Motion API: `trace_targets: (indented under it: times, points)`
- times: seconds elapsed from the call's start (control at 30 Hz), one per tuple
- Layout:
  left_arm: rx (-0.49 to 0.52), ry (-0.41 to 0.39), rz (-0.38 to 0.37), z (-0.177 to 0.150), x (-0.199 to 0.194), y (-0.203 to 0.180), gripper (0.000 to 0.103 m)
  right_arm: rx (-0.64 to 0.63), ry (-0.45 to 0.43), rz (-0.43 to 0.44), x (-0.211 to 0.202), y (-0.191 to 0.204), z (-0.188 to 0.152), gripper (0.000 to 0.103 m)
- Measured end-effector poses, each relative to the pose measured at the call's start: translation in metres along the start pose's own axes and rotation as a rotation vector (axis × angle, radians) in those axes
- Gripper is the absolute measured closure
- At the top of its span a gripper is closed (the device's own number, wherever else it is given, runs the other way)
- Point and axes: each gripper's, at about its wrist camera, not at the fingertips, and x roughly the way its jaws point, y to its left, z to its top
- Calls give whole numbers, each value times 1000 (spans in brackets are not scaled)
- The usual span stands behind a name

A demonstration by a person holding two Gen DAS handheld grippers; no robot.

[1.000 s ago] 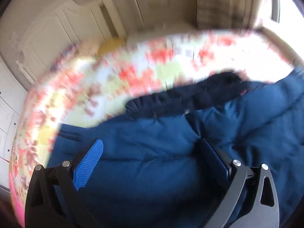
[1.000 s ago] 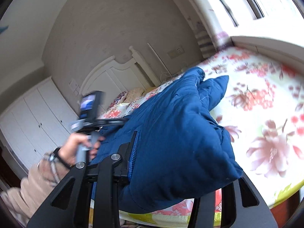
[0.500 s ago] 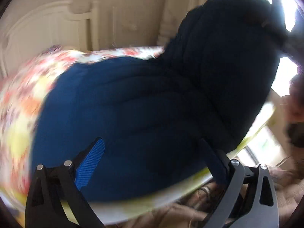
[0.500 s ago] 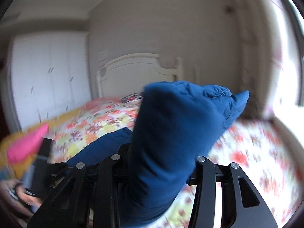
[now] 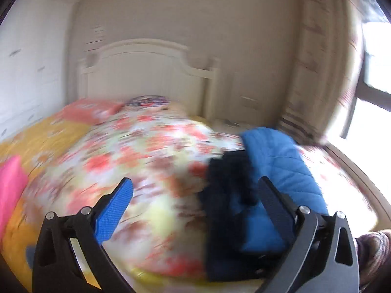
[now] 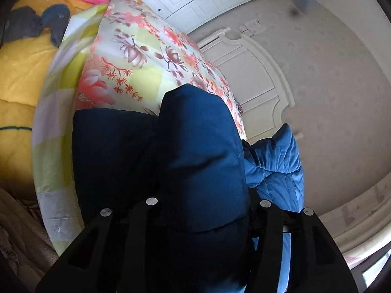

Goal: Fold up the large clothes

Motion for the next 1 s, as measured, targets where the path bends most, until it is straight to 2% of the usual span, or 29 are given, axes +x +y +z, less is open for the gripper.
trace_targets:
  times: [0.1, 0.17, 0.3, 0.4, 0.47, 0.53, 0.6, 0.67, 0.7, 0.77, 0.83, 0.87, 0.93, 0.97, 1.0]
  points:
    - [180, 32, -140, 41, 33, -68, 2, -7, -28, 4, -6, 3, -4, 50]
    - [301, 81, -189, 61, 61, -116, 2, 2, -81, 20, -18, 9, -5, 51]
    - [437, 211, -193, 79, 124, -177, 2, 107, -212, 29, -43, -5, -15, 63]
    - [436, 256, -193, 84, 144, -195, 2, 214, -302, 30, -59, -24, -26, 67]
    - [419, 293, -211, 83, 154, -196, 2, 253, -345, 47, -66, -31, -31, 67]
    - [433, 315, -186, 77, 161, -187, 2, 193, -349, 72, -69, -23, -30, 67]
    - [501, 330, -77, 61, 176, -183, 2, 55, -318, 61, -63, 5, -27, 66]
    - [583, 360, 89, 36, 199, -171, 2, -4, -303, 50, -61, 18, -27, 64]
    - [582, 356, 81, 25, 206, -163, 2, -30, -276, 46, -57, 22, -25, 60]
    - [522, 325, 7, 12, 215, -146, 2, -29, -261, 25, -54, 22, -23, 50]
    - [394, 319, -60, 4, 228, -118, 2, -46, -228, 15, -52, 24, -19, 42]
    - [349, 330, -80, 3, 235, -109, 2, -57, -229, 11, -57, 23, -18, 33]
    - [282, 347, -85, 3, 247, -93, 2, -11, -274, 87, -76, 11, -21, 31]
    - [260, 358, -96, 1, 251, -86, 2, 72, -316, 167, -93, -7, -27, 31]
    - [252, 359, -97, 0, 252, -84, 2, 142, -335, 206, -102, -23, -32, 31]
